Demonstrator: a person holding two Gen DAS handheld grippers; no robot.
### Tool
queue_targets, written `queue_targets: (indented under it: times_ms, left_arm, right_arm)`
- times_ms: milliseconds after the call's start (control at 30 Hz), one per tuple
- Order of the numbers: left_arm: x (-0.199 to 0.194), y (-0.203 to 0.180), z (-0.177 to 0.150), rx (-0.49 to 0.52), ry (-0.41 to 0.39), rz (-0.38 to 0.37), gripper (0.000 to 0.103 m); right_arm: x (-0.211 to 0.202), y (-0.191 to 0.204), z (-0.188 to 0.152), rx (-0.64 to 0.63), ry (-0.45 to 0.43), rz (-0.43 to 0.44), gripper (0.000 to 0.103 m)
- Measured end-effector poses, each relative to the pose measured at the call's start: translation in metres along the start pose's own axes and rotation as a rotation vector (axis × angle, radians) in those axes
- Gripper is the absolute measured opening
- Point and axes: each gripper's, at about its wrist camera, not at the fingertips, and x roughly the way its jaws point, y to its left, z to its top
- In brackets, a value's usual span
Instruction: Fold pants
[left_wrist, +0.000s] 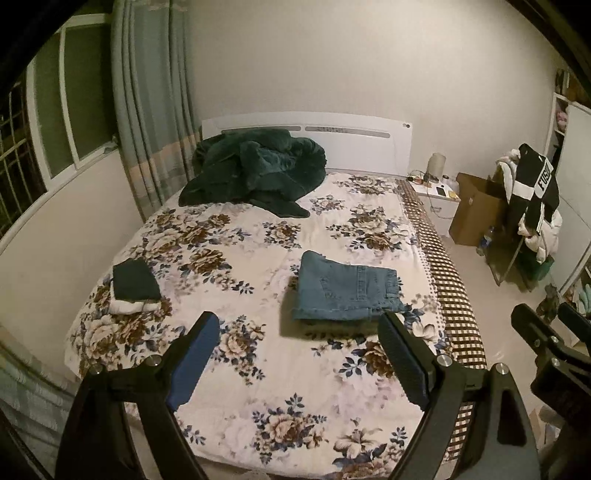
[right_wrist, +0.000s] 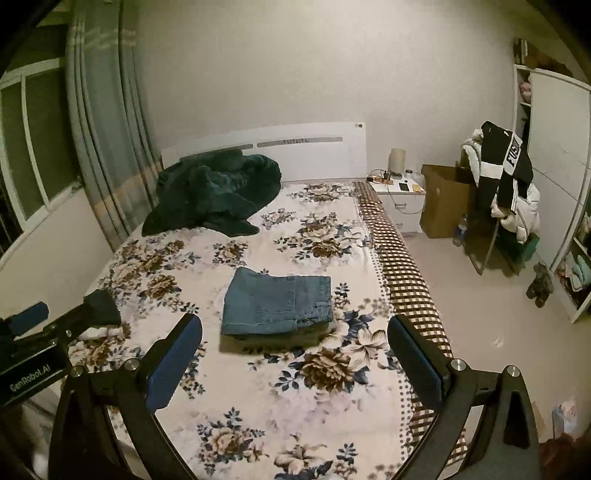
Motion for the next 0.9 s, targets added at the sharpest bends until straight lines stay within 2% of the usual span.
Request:
queue_targets:
  times_ms: [233, 333, 900]
  left_arm:
    - [-0.022, 0.004, -0.006, 0.018, 0.001, -0.025, 0.088]
    - [-0.03, 0.004, -0.008, 0.04, -0.011, -0.026, 0.101]
    - [-0.045, 0.004, -0.009, 0.03, -0.037, -0.006, 0.101]
  right_arm:
    - [-0.049, 0.016, 0.001, -0.022, -0.014, -0.018, 0.103]
    - [-0.061, 0.021, 0.001, -0.018, -0.025, -0.033, 0.103]
    - [-0.079, 0.017, 0.011, -0.022, -0.034, -0.066, 0.103]
